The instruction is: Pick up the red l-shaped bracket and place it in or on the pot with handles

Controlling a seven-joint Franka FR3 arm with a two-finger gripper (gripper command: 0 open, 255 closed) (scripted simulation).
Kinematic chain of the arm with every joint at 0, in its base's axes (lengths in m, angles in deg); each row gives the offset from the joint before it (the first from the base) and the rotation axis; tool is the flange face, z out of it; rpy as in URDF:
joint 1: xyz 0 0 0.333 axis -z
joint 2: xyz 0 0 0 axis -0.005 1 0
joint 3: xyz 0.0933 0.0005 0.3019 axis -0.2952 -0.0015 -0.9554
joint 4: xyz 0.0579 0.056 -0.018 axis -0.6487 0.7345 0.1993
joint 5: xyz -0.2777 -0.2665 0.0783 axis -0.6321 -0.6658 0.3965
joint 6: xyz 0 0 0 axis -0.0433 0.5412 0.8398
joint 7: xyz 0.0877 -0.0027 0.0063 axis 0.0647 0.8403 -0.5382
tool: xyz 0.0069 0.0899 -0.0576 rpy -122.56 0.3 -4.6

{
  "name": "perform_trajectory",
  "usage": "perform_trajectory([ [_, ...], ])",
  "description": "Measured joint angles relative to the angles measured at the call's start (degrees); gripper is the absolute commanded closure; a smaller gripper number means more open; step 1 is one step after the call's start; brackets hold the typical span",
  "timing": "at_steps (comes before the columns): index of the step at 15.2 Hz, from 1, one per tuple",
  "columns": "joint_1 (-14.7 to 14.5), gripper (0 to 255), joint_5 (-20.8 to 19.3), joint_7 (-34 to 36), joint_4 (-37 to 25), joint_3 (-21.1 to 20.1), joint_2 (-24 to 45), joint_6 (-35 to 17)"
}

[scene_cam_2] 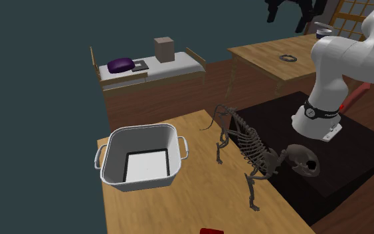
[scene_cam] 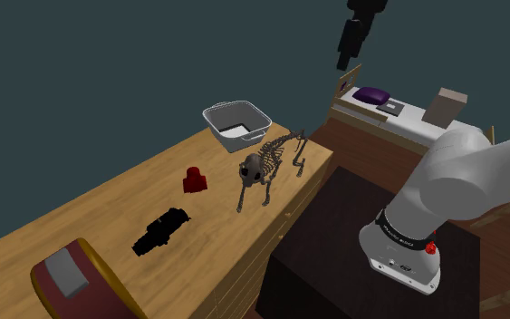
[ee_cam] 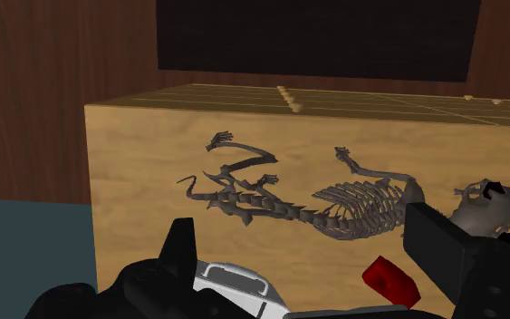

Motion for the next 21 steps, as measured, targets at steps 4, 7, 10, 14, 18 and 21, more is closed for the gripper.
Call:
perform_trajectory([
  [4, -0.6, 0, 0.8, 1.3, 0.8, -0.9, 2.6, -2.9],
  [7, -1.4, 0, 1.8, 3.0, 2.0, -2.2, 6.4, -7.4],
  [10, -2.1, 0, 2.6, 4.3, 2.9, -3.1, 10.9, -12.3],
  [14, -3.0, 0, 3.4, 6.1, 2.5, -4.5, 17.4, -17.8],
  [18, -4.0, 0, 4.2, 8.4, 1.3, -6.2, 24.6, -23.1],
  [21, -4.6, 0, 4.3, 9.6, -0.2, -7.2, 30.4, -26.9],
])
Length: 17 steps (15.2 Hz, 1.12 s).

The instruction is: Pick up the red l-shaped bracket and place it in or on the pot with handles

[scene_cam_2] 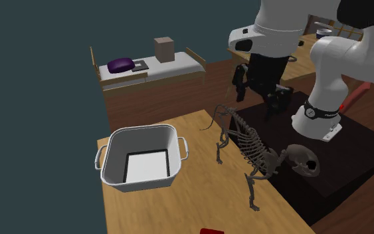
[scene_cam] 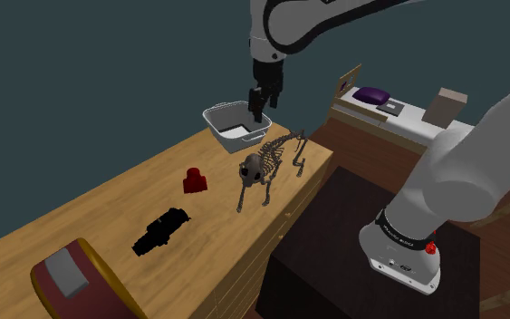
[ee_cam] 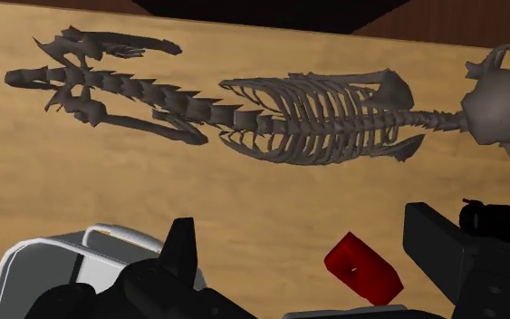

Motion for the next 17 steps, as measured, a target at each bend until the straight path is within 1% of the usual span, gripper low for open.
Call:
perform_trajectory([
  [4, -0.9, 0, -0.2, 2.0, -3.6, -1.3, 8.6, -4.4],
  [11, -2.6, 0, -1.3, 5.3, -11.8, -2.9, 22.9, -9.5],
  [17, -4.8, 0, -2.7, 8.0, -22.6, -3.5, 36.6, -11.4],
])
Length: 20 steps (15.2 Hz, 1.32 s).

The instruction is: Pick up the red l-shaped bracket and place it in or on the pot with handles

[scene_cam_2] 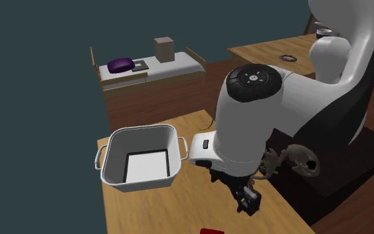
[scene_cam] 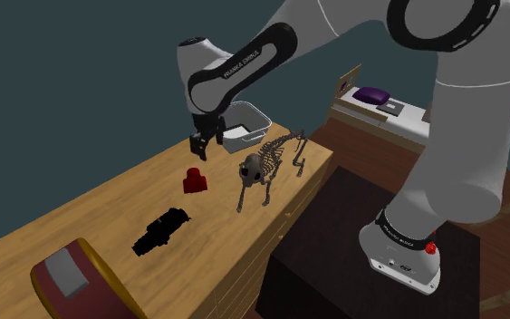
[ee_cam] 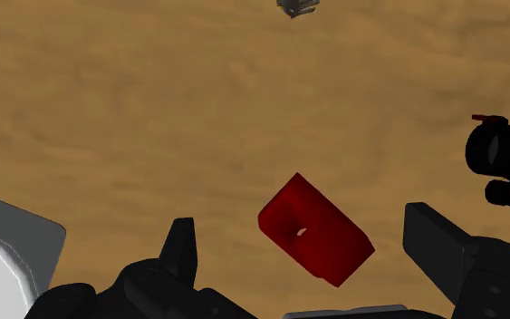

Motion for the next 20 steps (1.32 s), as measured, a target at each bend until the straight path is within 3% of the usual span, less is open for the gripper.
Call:
perform_trajectory([
  [8, -3.3, 0, -1.3, 1.9, -18.0, 0.0, 18.0, 1.2],
  [20, -3.7, 0, -1.8, 2.3, -19.0, 0.4, 22.8, -2.5],
])
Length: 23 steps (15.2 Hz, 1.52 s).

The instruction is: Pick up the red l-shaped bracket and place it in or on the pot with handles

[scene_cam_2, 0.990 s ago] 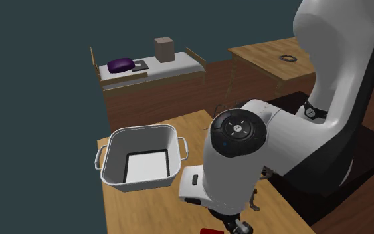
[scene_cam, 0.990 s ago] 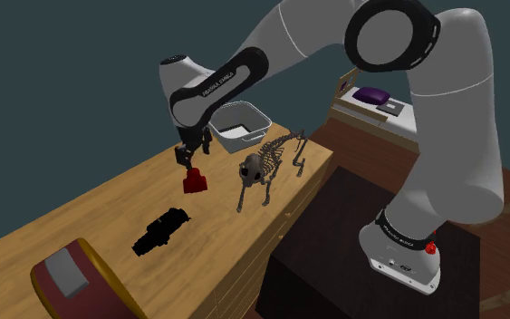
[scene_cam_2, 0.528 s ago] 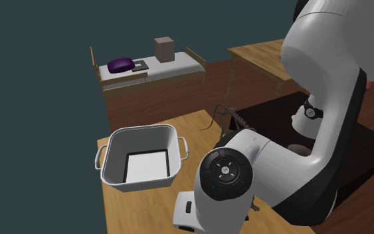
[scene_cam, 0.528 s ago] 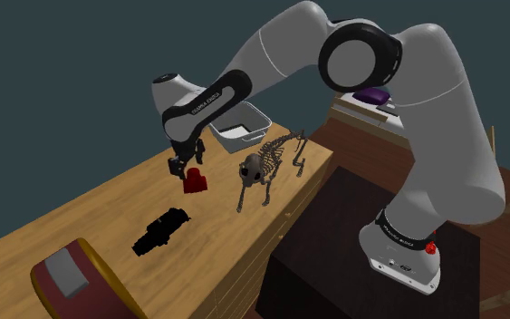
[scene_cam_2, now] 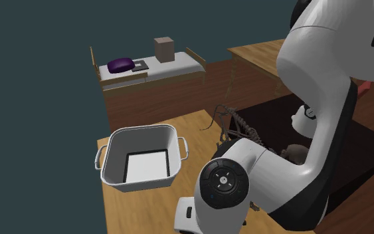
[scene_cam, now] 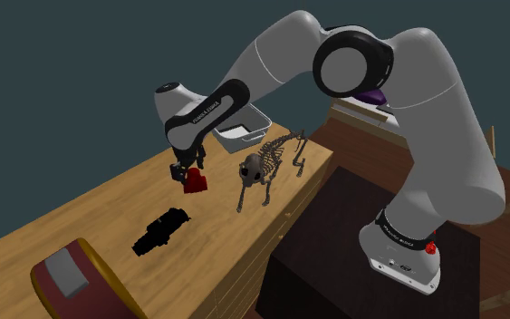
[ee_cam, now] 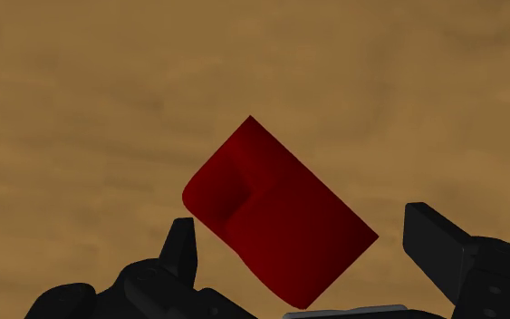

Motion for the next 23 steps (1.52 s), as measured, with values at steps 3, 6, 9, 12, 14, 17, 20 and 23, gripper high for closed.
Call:
perform_trajectory([
  [3, 0.0, 255, 0.0, 0.0, 0.0, 0.0, 0.0, 0.0],
  [6, 0.0, 255, 0.0, 0.0, 0.0, 0.0, 0.0, 0.0],
  [9, 0.0, 255, 0.0, 0.0, 0.0, 0.0, 0.0, 0.0],
  [12, 0.0, 255, 0.0, 0.0, 0.0, 0.0, 0.0, 0.0],
  [14, 0.0, 255, 0.0, 0.0, 0.2, 0.0, -0.3, 0.1],
  [17, 0.1, 255, 0.2, -0.1, 0.3, -0.2, -1.6, 1.2],
  [20, 0.3, 255, 0.4, -0.3, 0.4, -0.3, -3.2, 2.7],
  [23, 0.3, 255, 0.5, -0.3, 0.6, -0.5, -4.7, 4.0],
])
